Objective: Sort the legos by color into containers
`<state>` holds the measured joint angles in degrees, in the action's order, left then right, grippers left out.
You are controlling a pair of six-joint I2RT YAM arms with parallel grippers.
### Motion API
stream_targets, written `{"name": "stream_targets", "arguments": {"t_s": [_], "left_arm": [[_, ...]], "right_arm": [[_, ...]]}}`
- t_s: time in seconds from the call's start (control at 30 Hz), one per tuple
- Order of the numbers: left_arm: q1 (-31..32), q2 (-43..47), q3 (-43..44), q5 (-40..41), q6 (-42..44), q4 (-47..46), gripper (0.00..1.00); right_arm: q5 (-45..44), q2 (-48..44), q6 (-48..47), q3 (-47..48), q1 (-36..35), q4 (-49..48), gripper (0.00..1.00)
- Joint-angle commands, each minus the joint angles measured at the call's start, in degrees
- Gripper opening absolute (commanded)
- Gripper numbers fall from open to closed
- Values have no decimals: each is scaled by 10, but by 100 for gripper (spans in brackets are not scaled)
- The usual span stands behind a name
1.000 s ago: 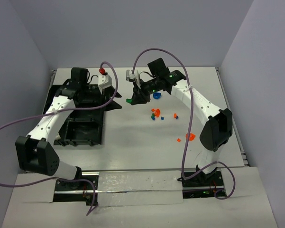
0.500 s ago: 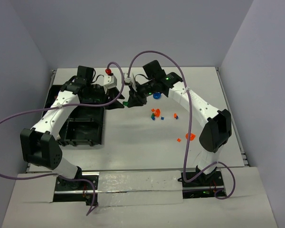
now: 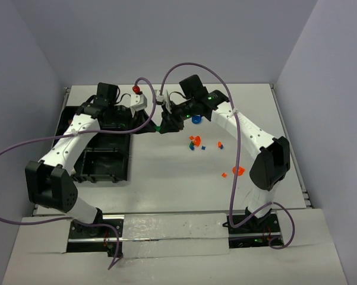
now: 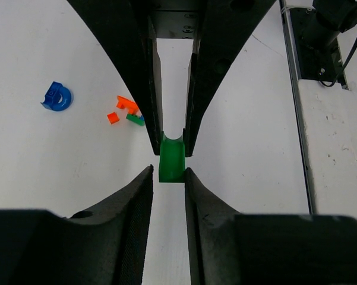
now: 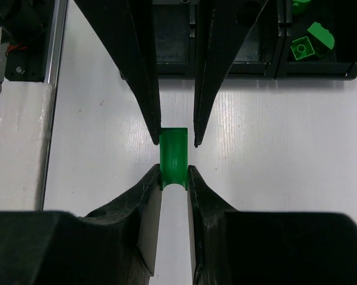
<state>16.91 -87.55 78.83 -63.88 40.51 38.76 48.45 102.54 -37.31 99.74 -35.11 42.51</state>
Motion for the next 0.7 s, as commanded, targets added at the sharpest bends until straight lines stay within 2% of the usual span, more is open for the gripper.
{"name": "stream_targets", "arguments": {"t_s": [0.0, 0.1, 0.17, 0.27, 0.33, 0.43, 0.57, 0.6, 0.67], "left_arm": [[4, 16, 0, -9, -2, -20, 30], [4, 17, 0, -12, -9, -25, 22], [4, 17, -1, -11, -14, -29, 17], [3, 26, -11, -2, -31, -45, 8], [-2, 35, -25, 6, -50, -67, 2], [-30, 52, -53, 9, -94, -102, 0], [-97, 59, -70, 22, -123, -111, 0], [-121, 57, -71, 42, -130, -112, 0], [-145, 48, -68, 104, -147, -118, 0]], "right_arm": [[2, -16, 11, 21, -3, -20, 0], [-3, -16, 17, 23, -3, -22, 1], [-8, -14, 26, 22, -3, -27, 7], [-28, -12, 46, 24, -2, -35, 49], [-45, -13, 59, 21, -2, -42, 65], [-69, -27, 75, 0, 4, -66, 84], [-84, -45, 94, -28, 31, -84, 90], [-88, -52, 99, -41, 43, -87, 97], [-102, -64, 102, -67, 63, -88, 99]]}}
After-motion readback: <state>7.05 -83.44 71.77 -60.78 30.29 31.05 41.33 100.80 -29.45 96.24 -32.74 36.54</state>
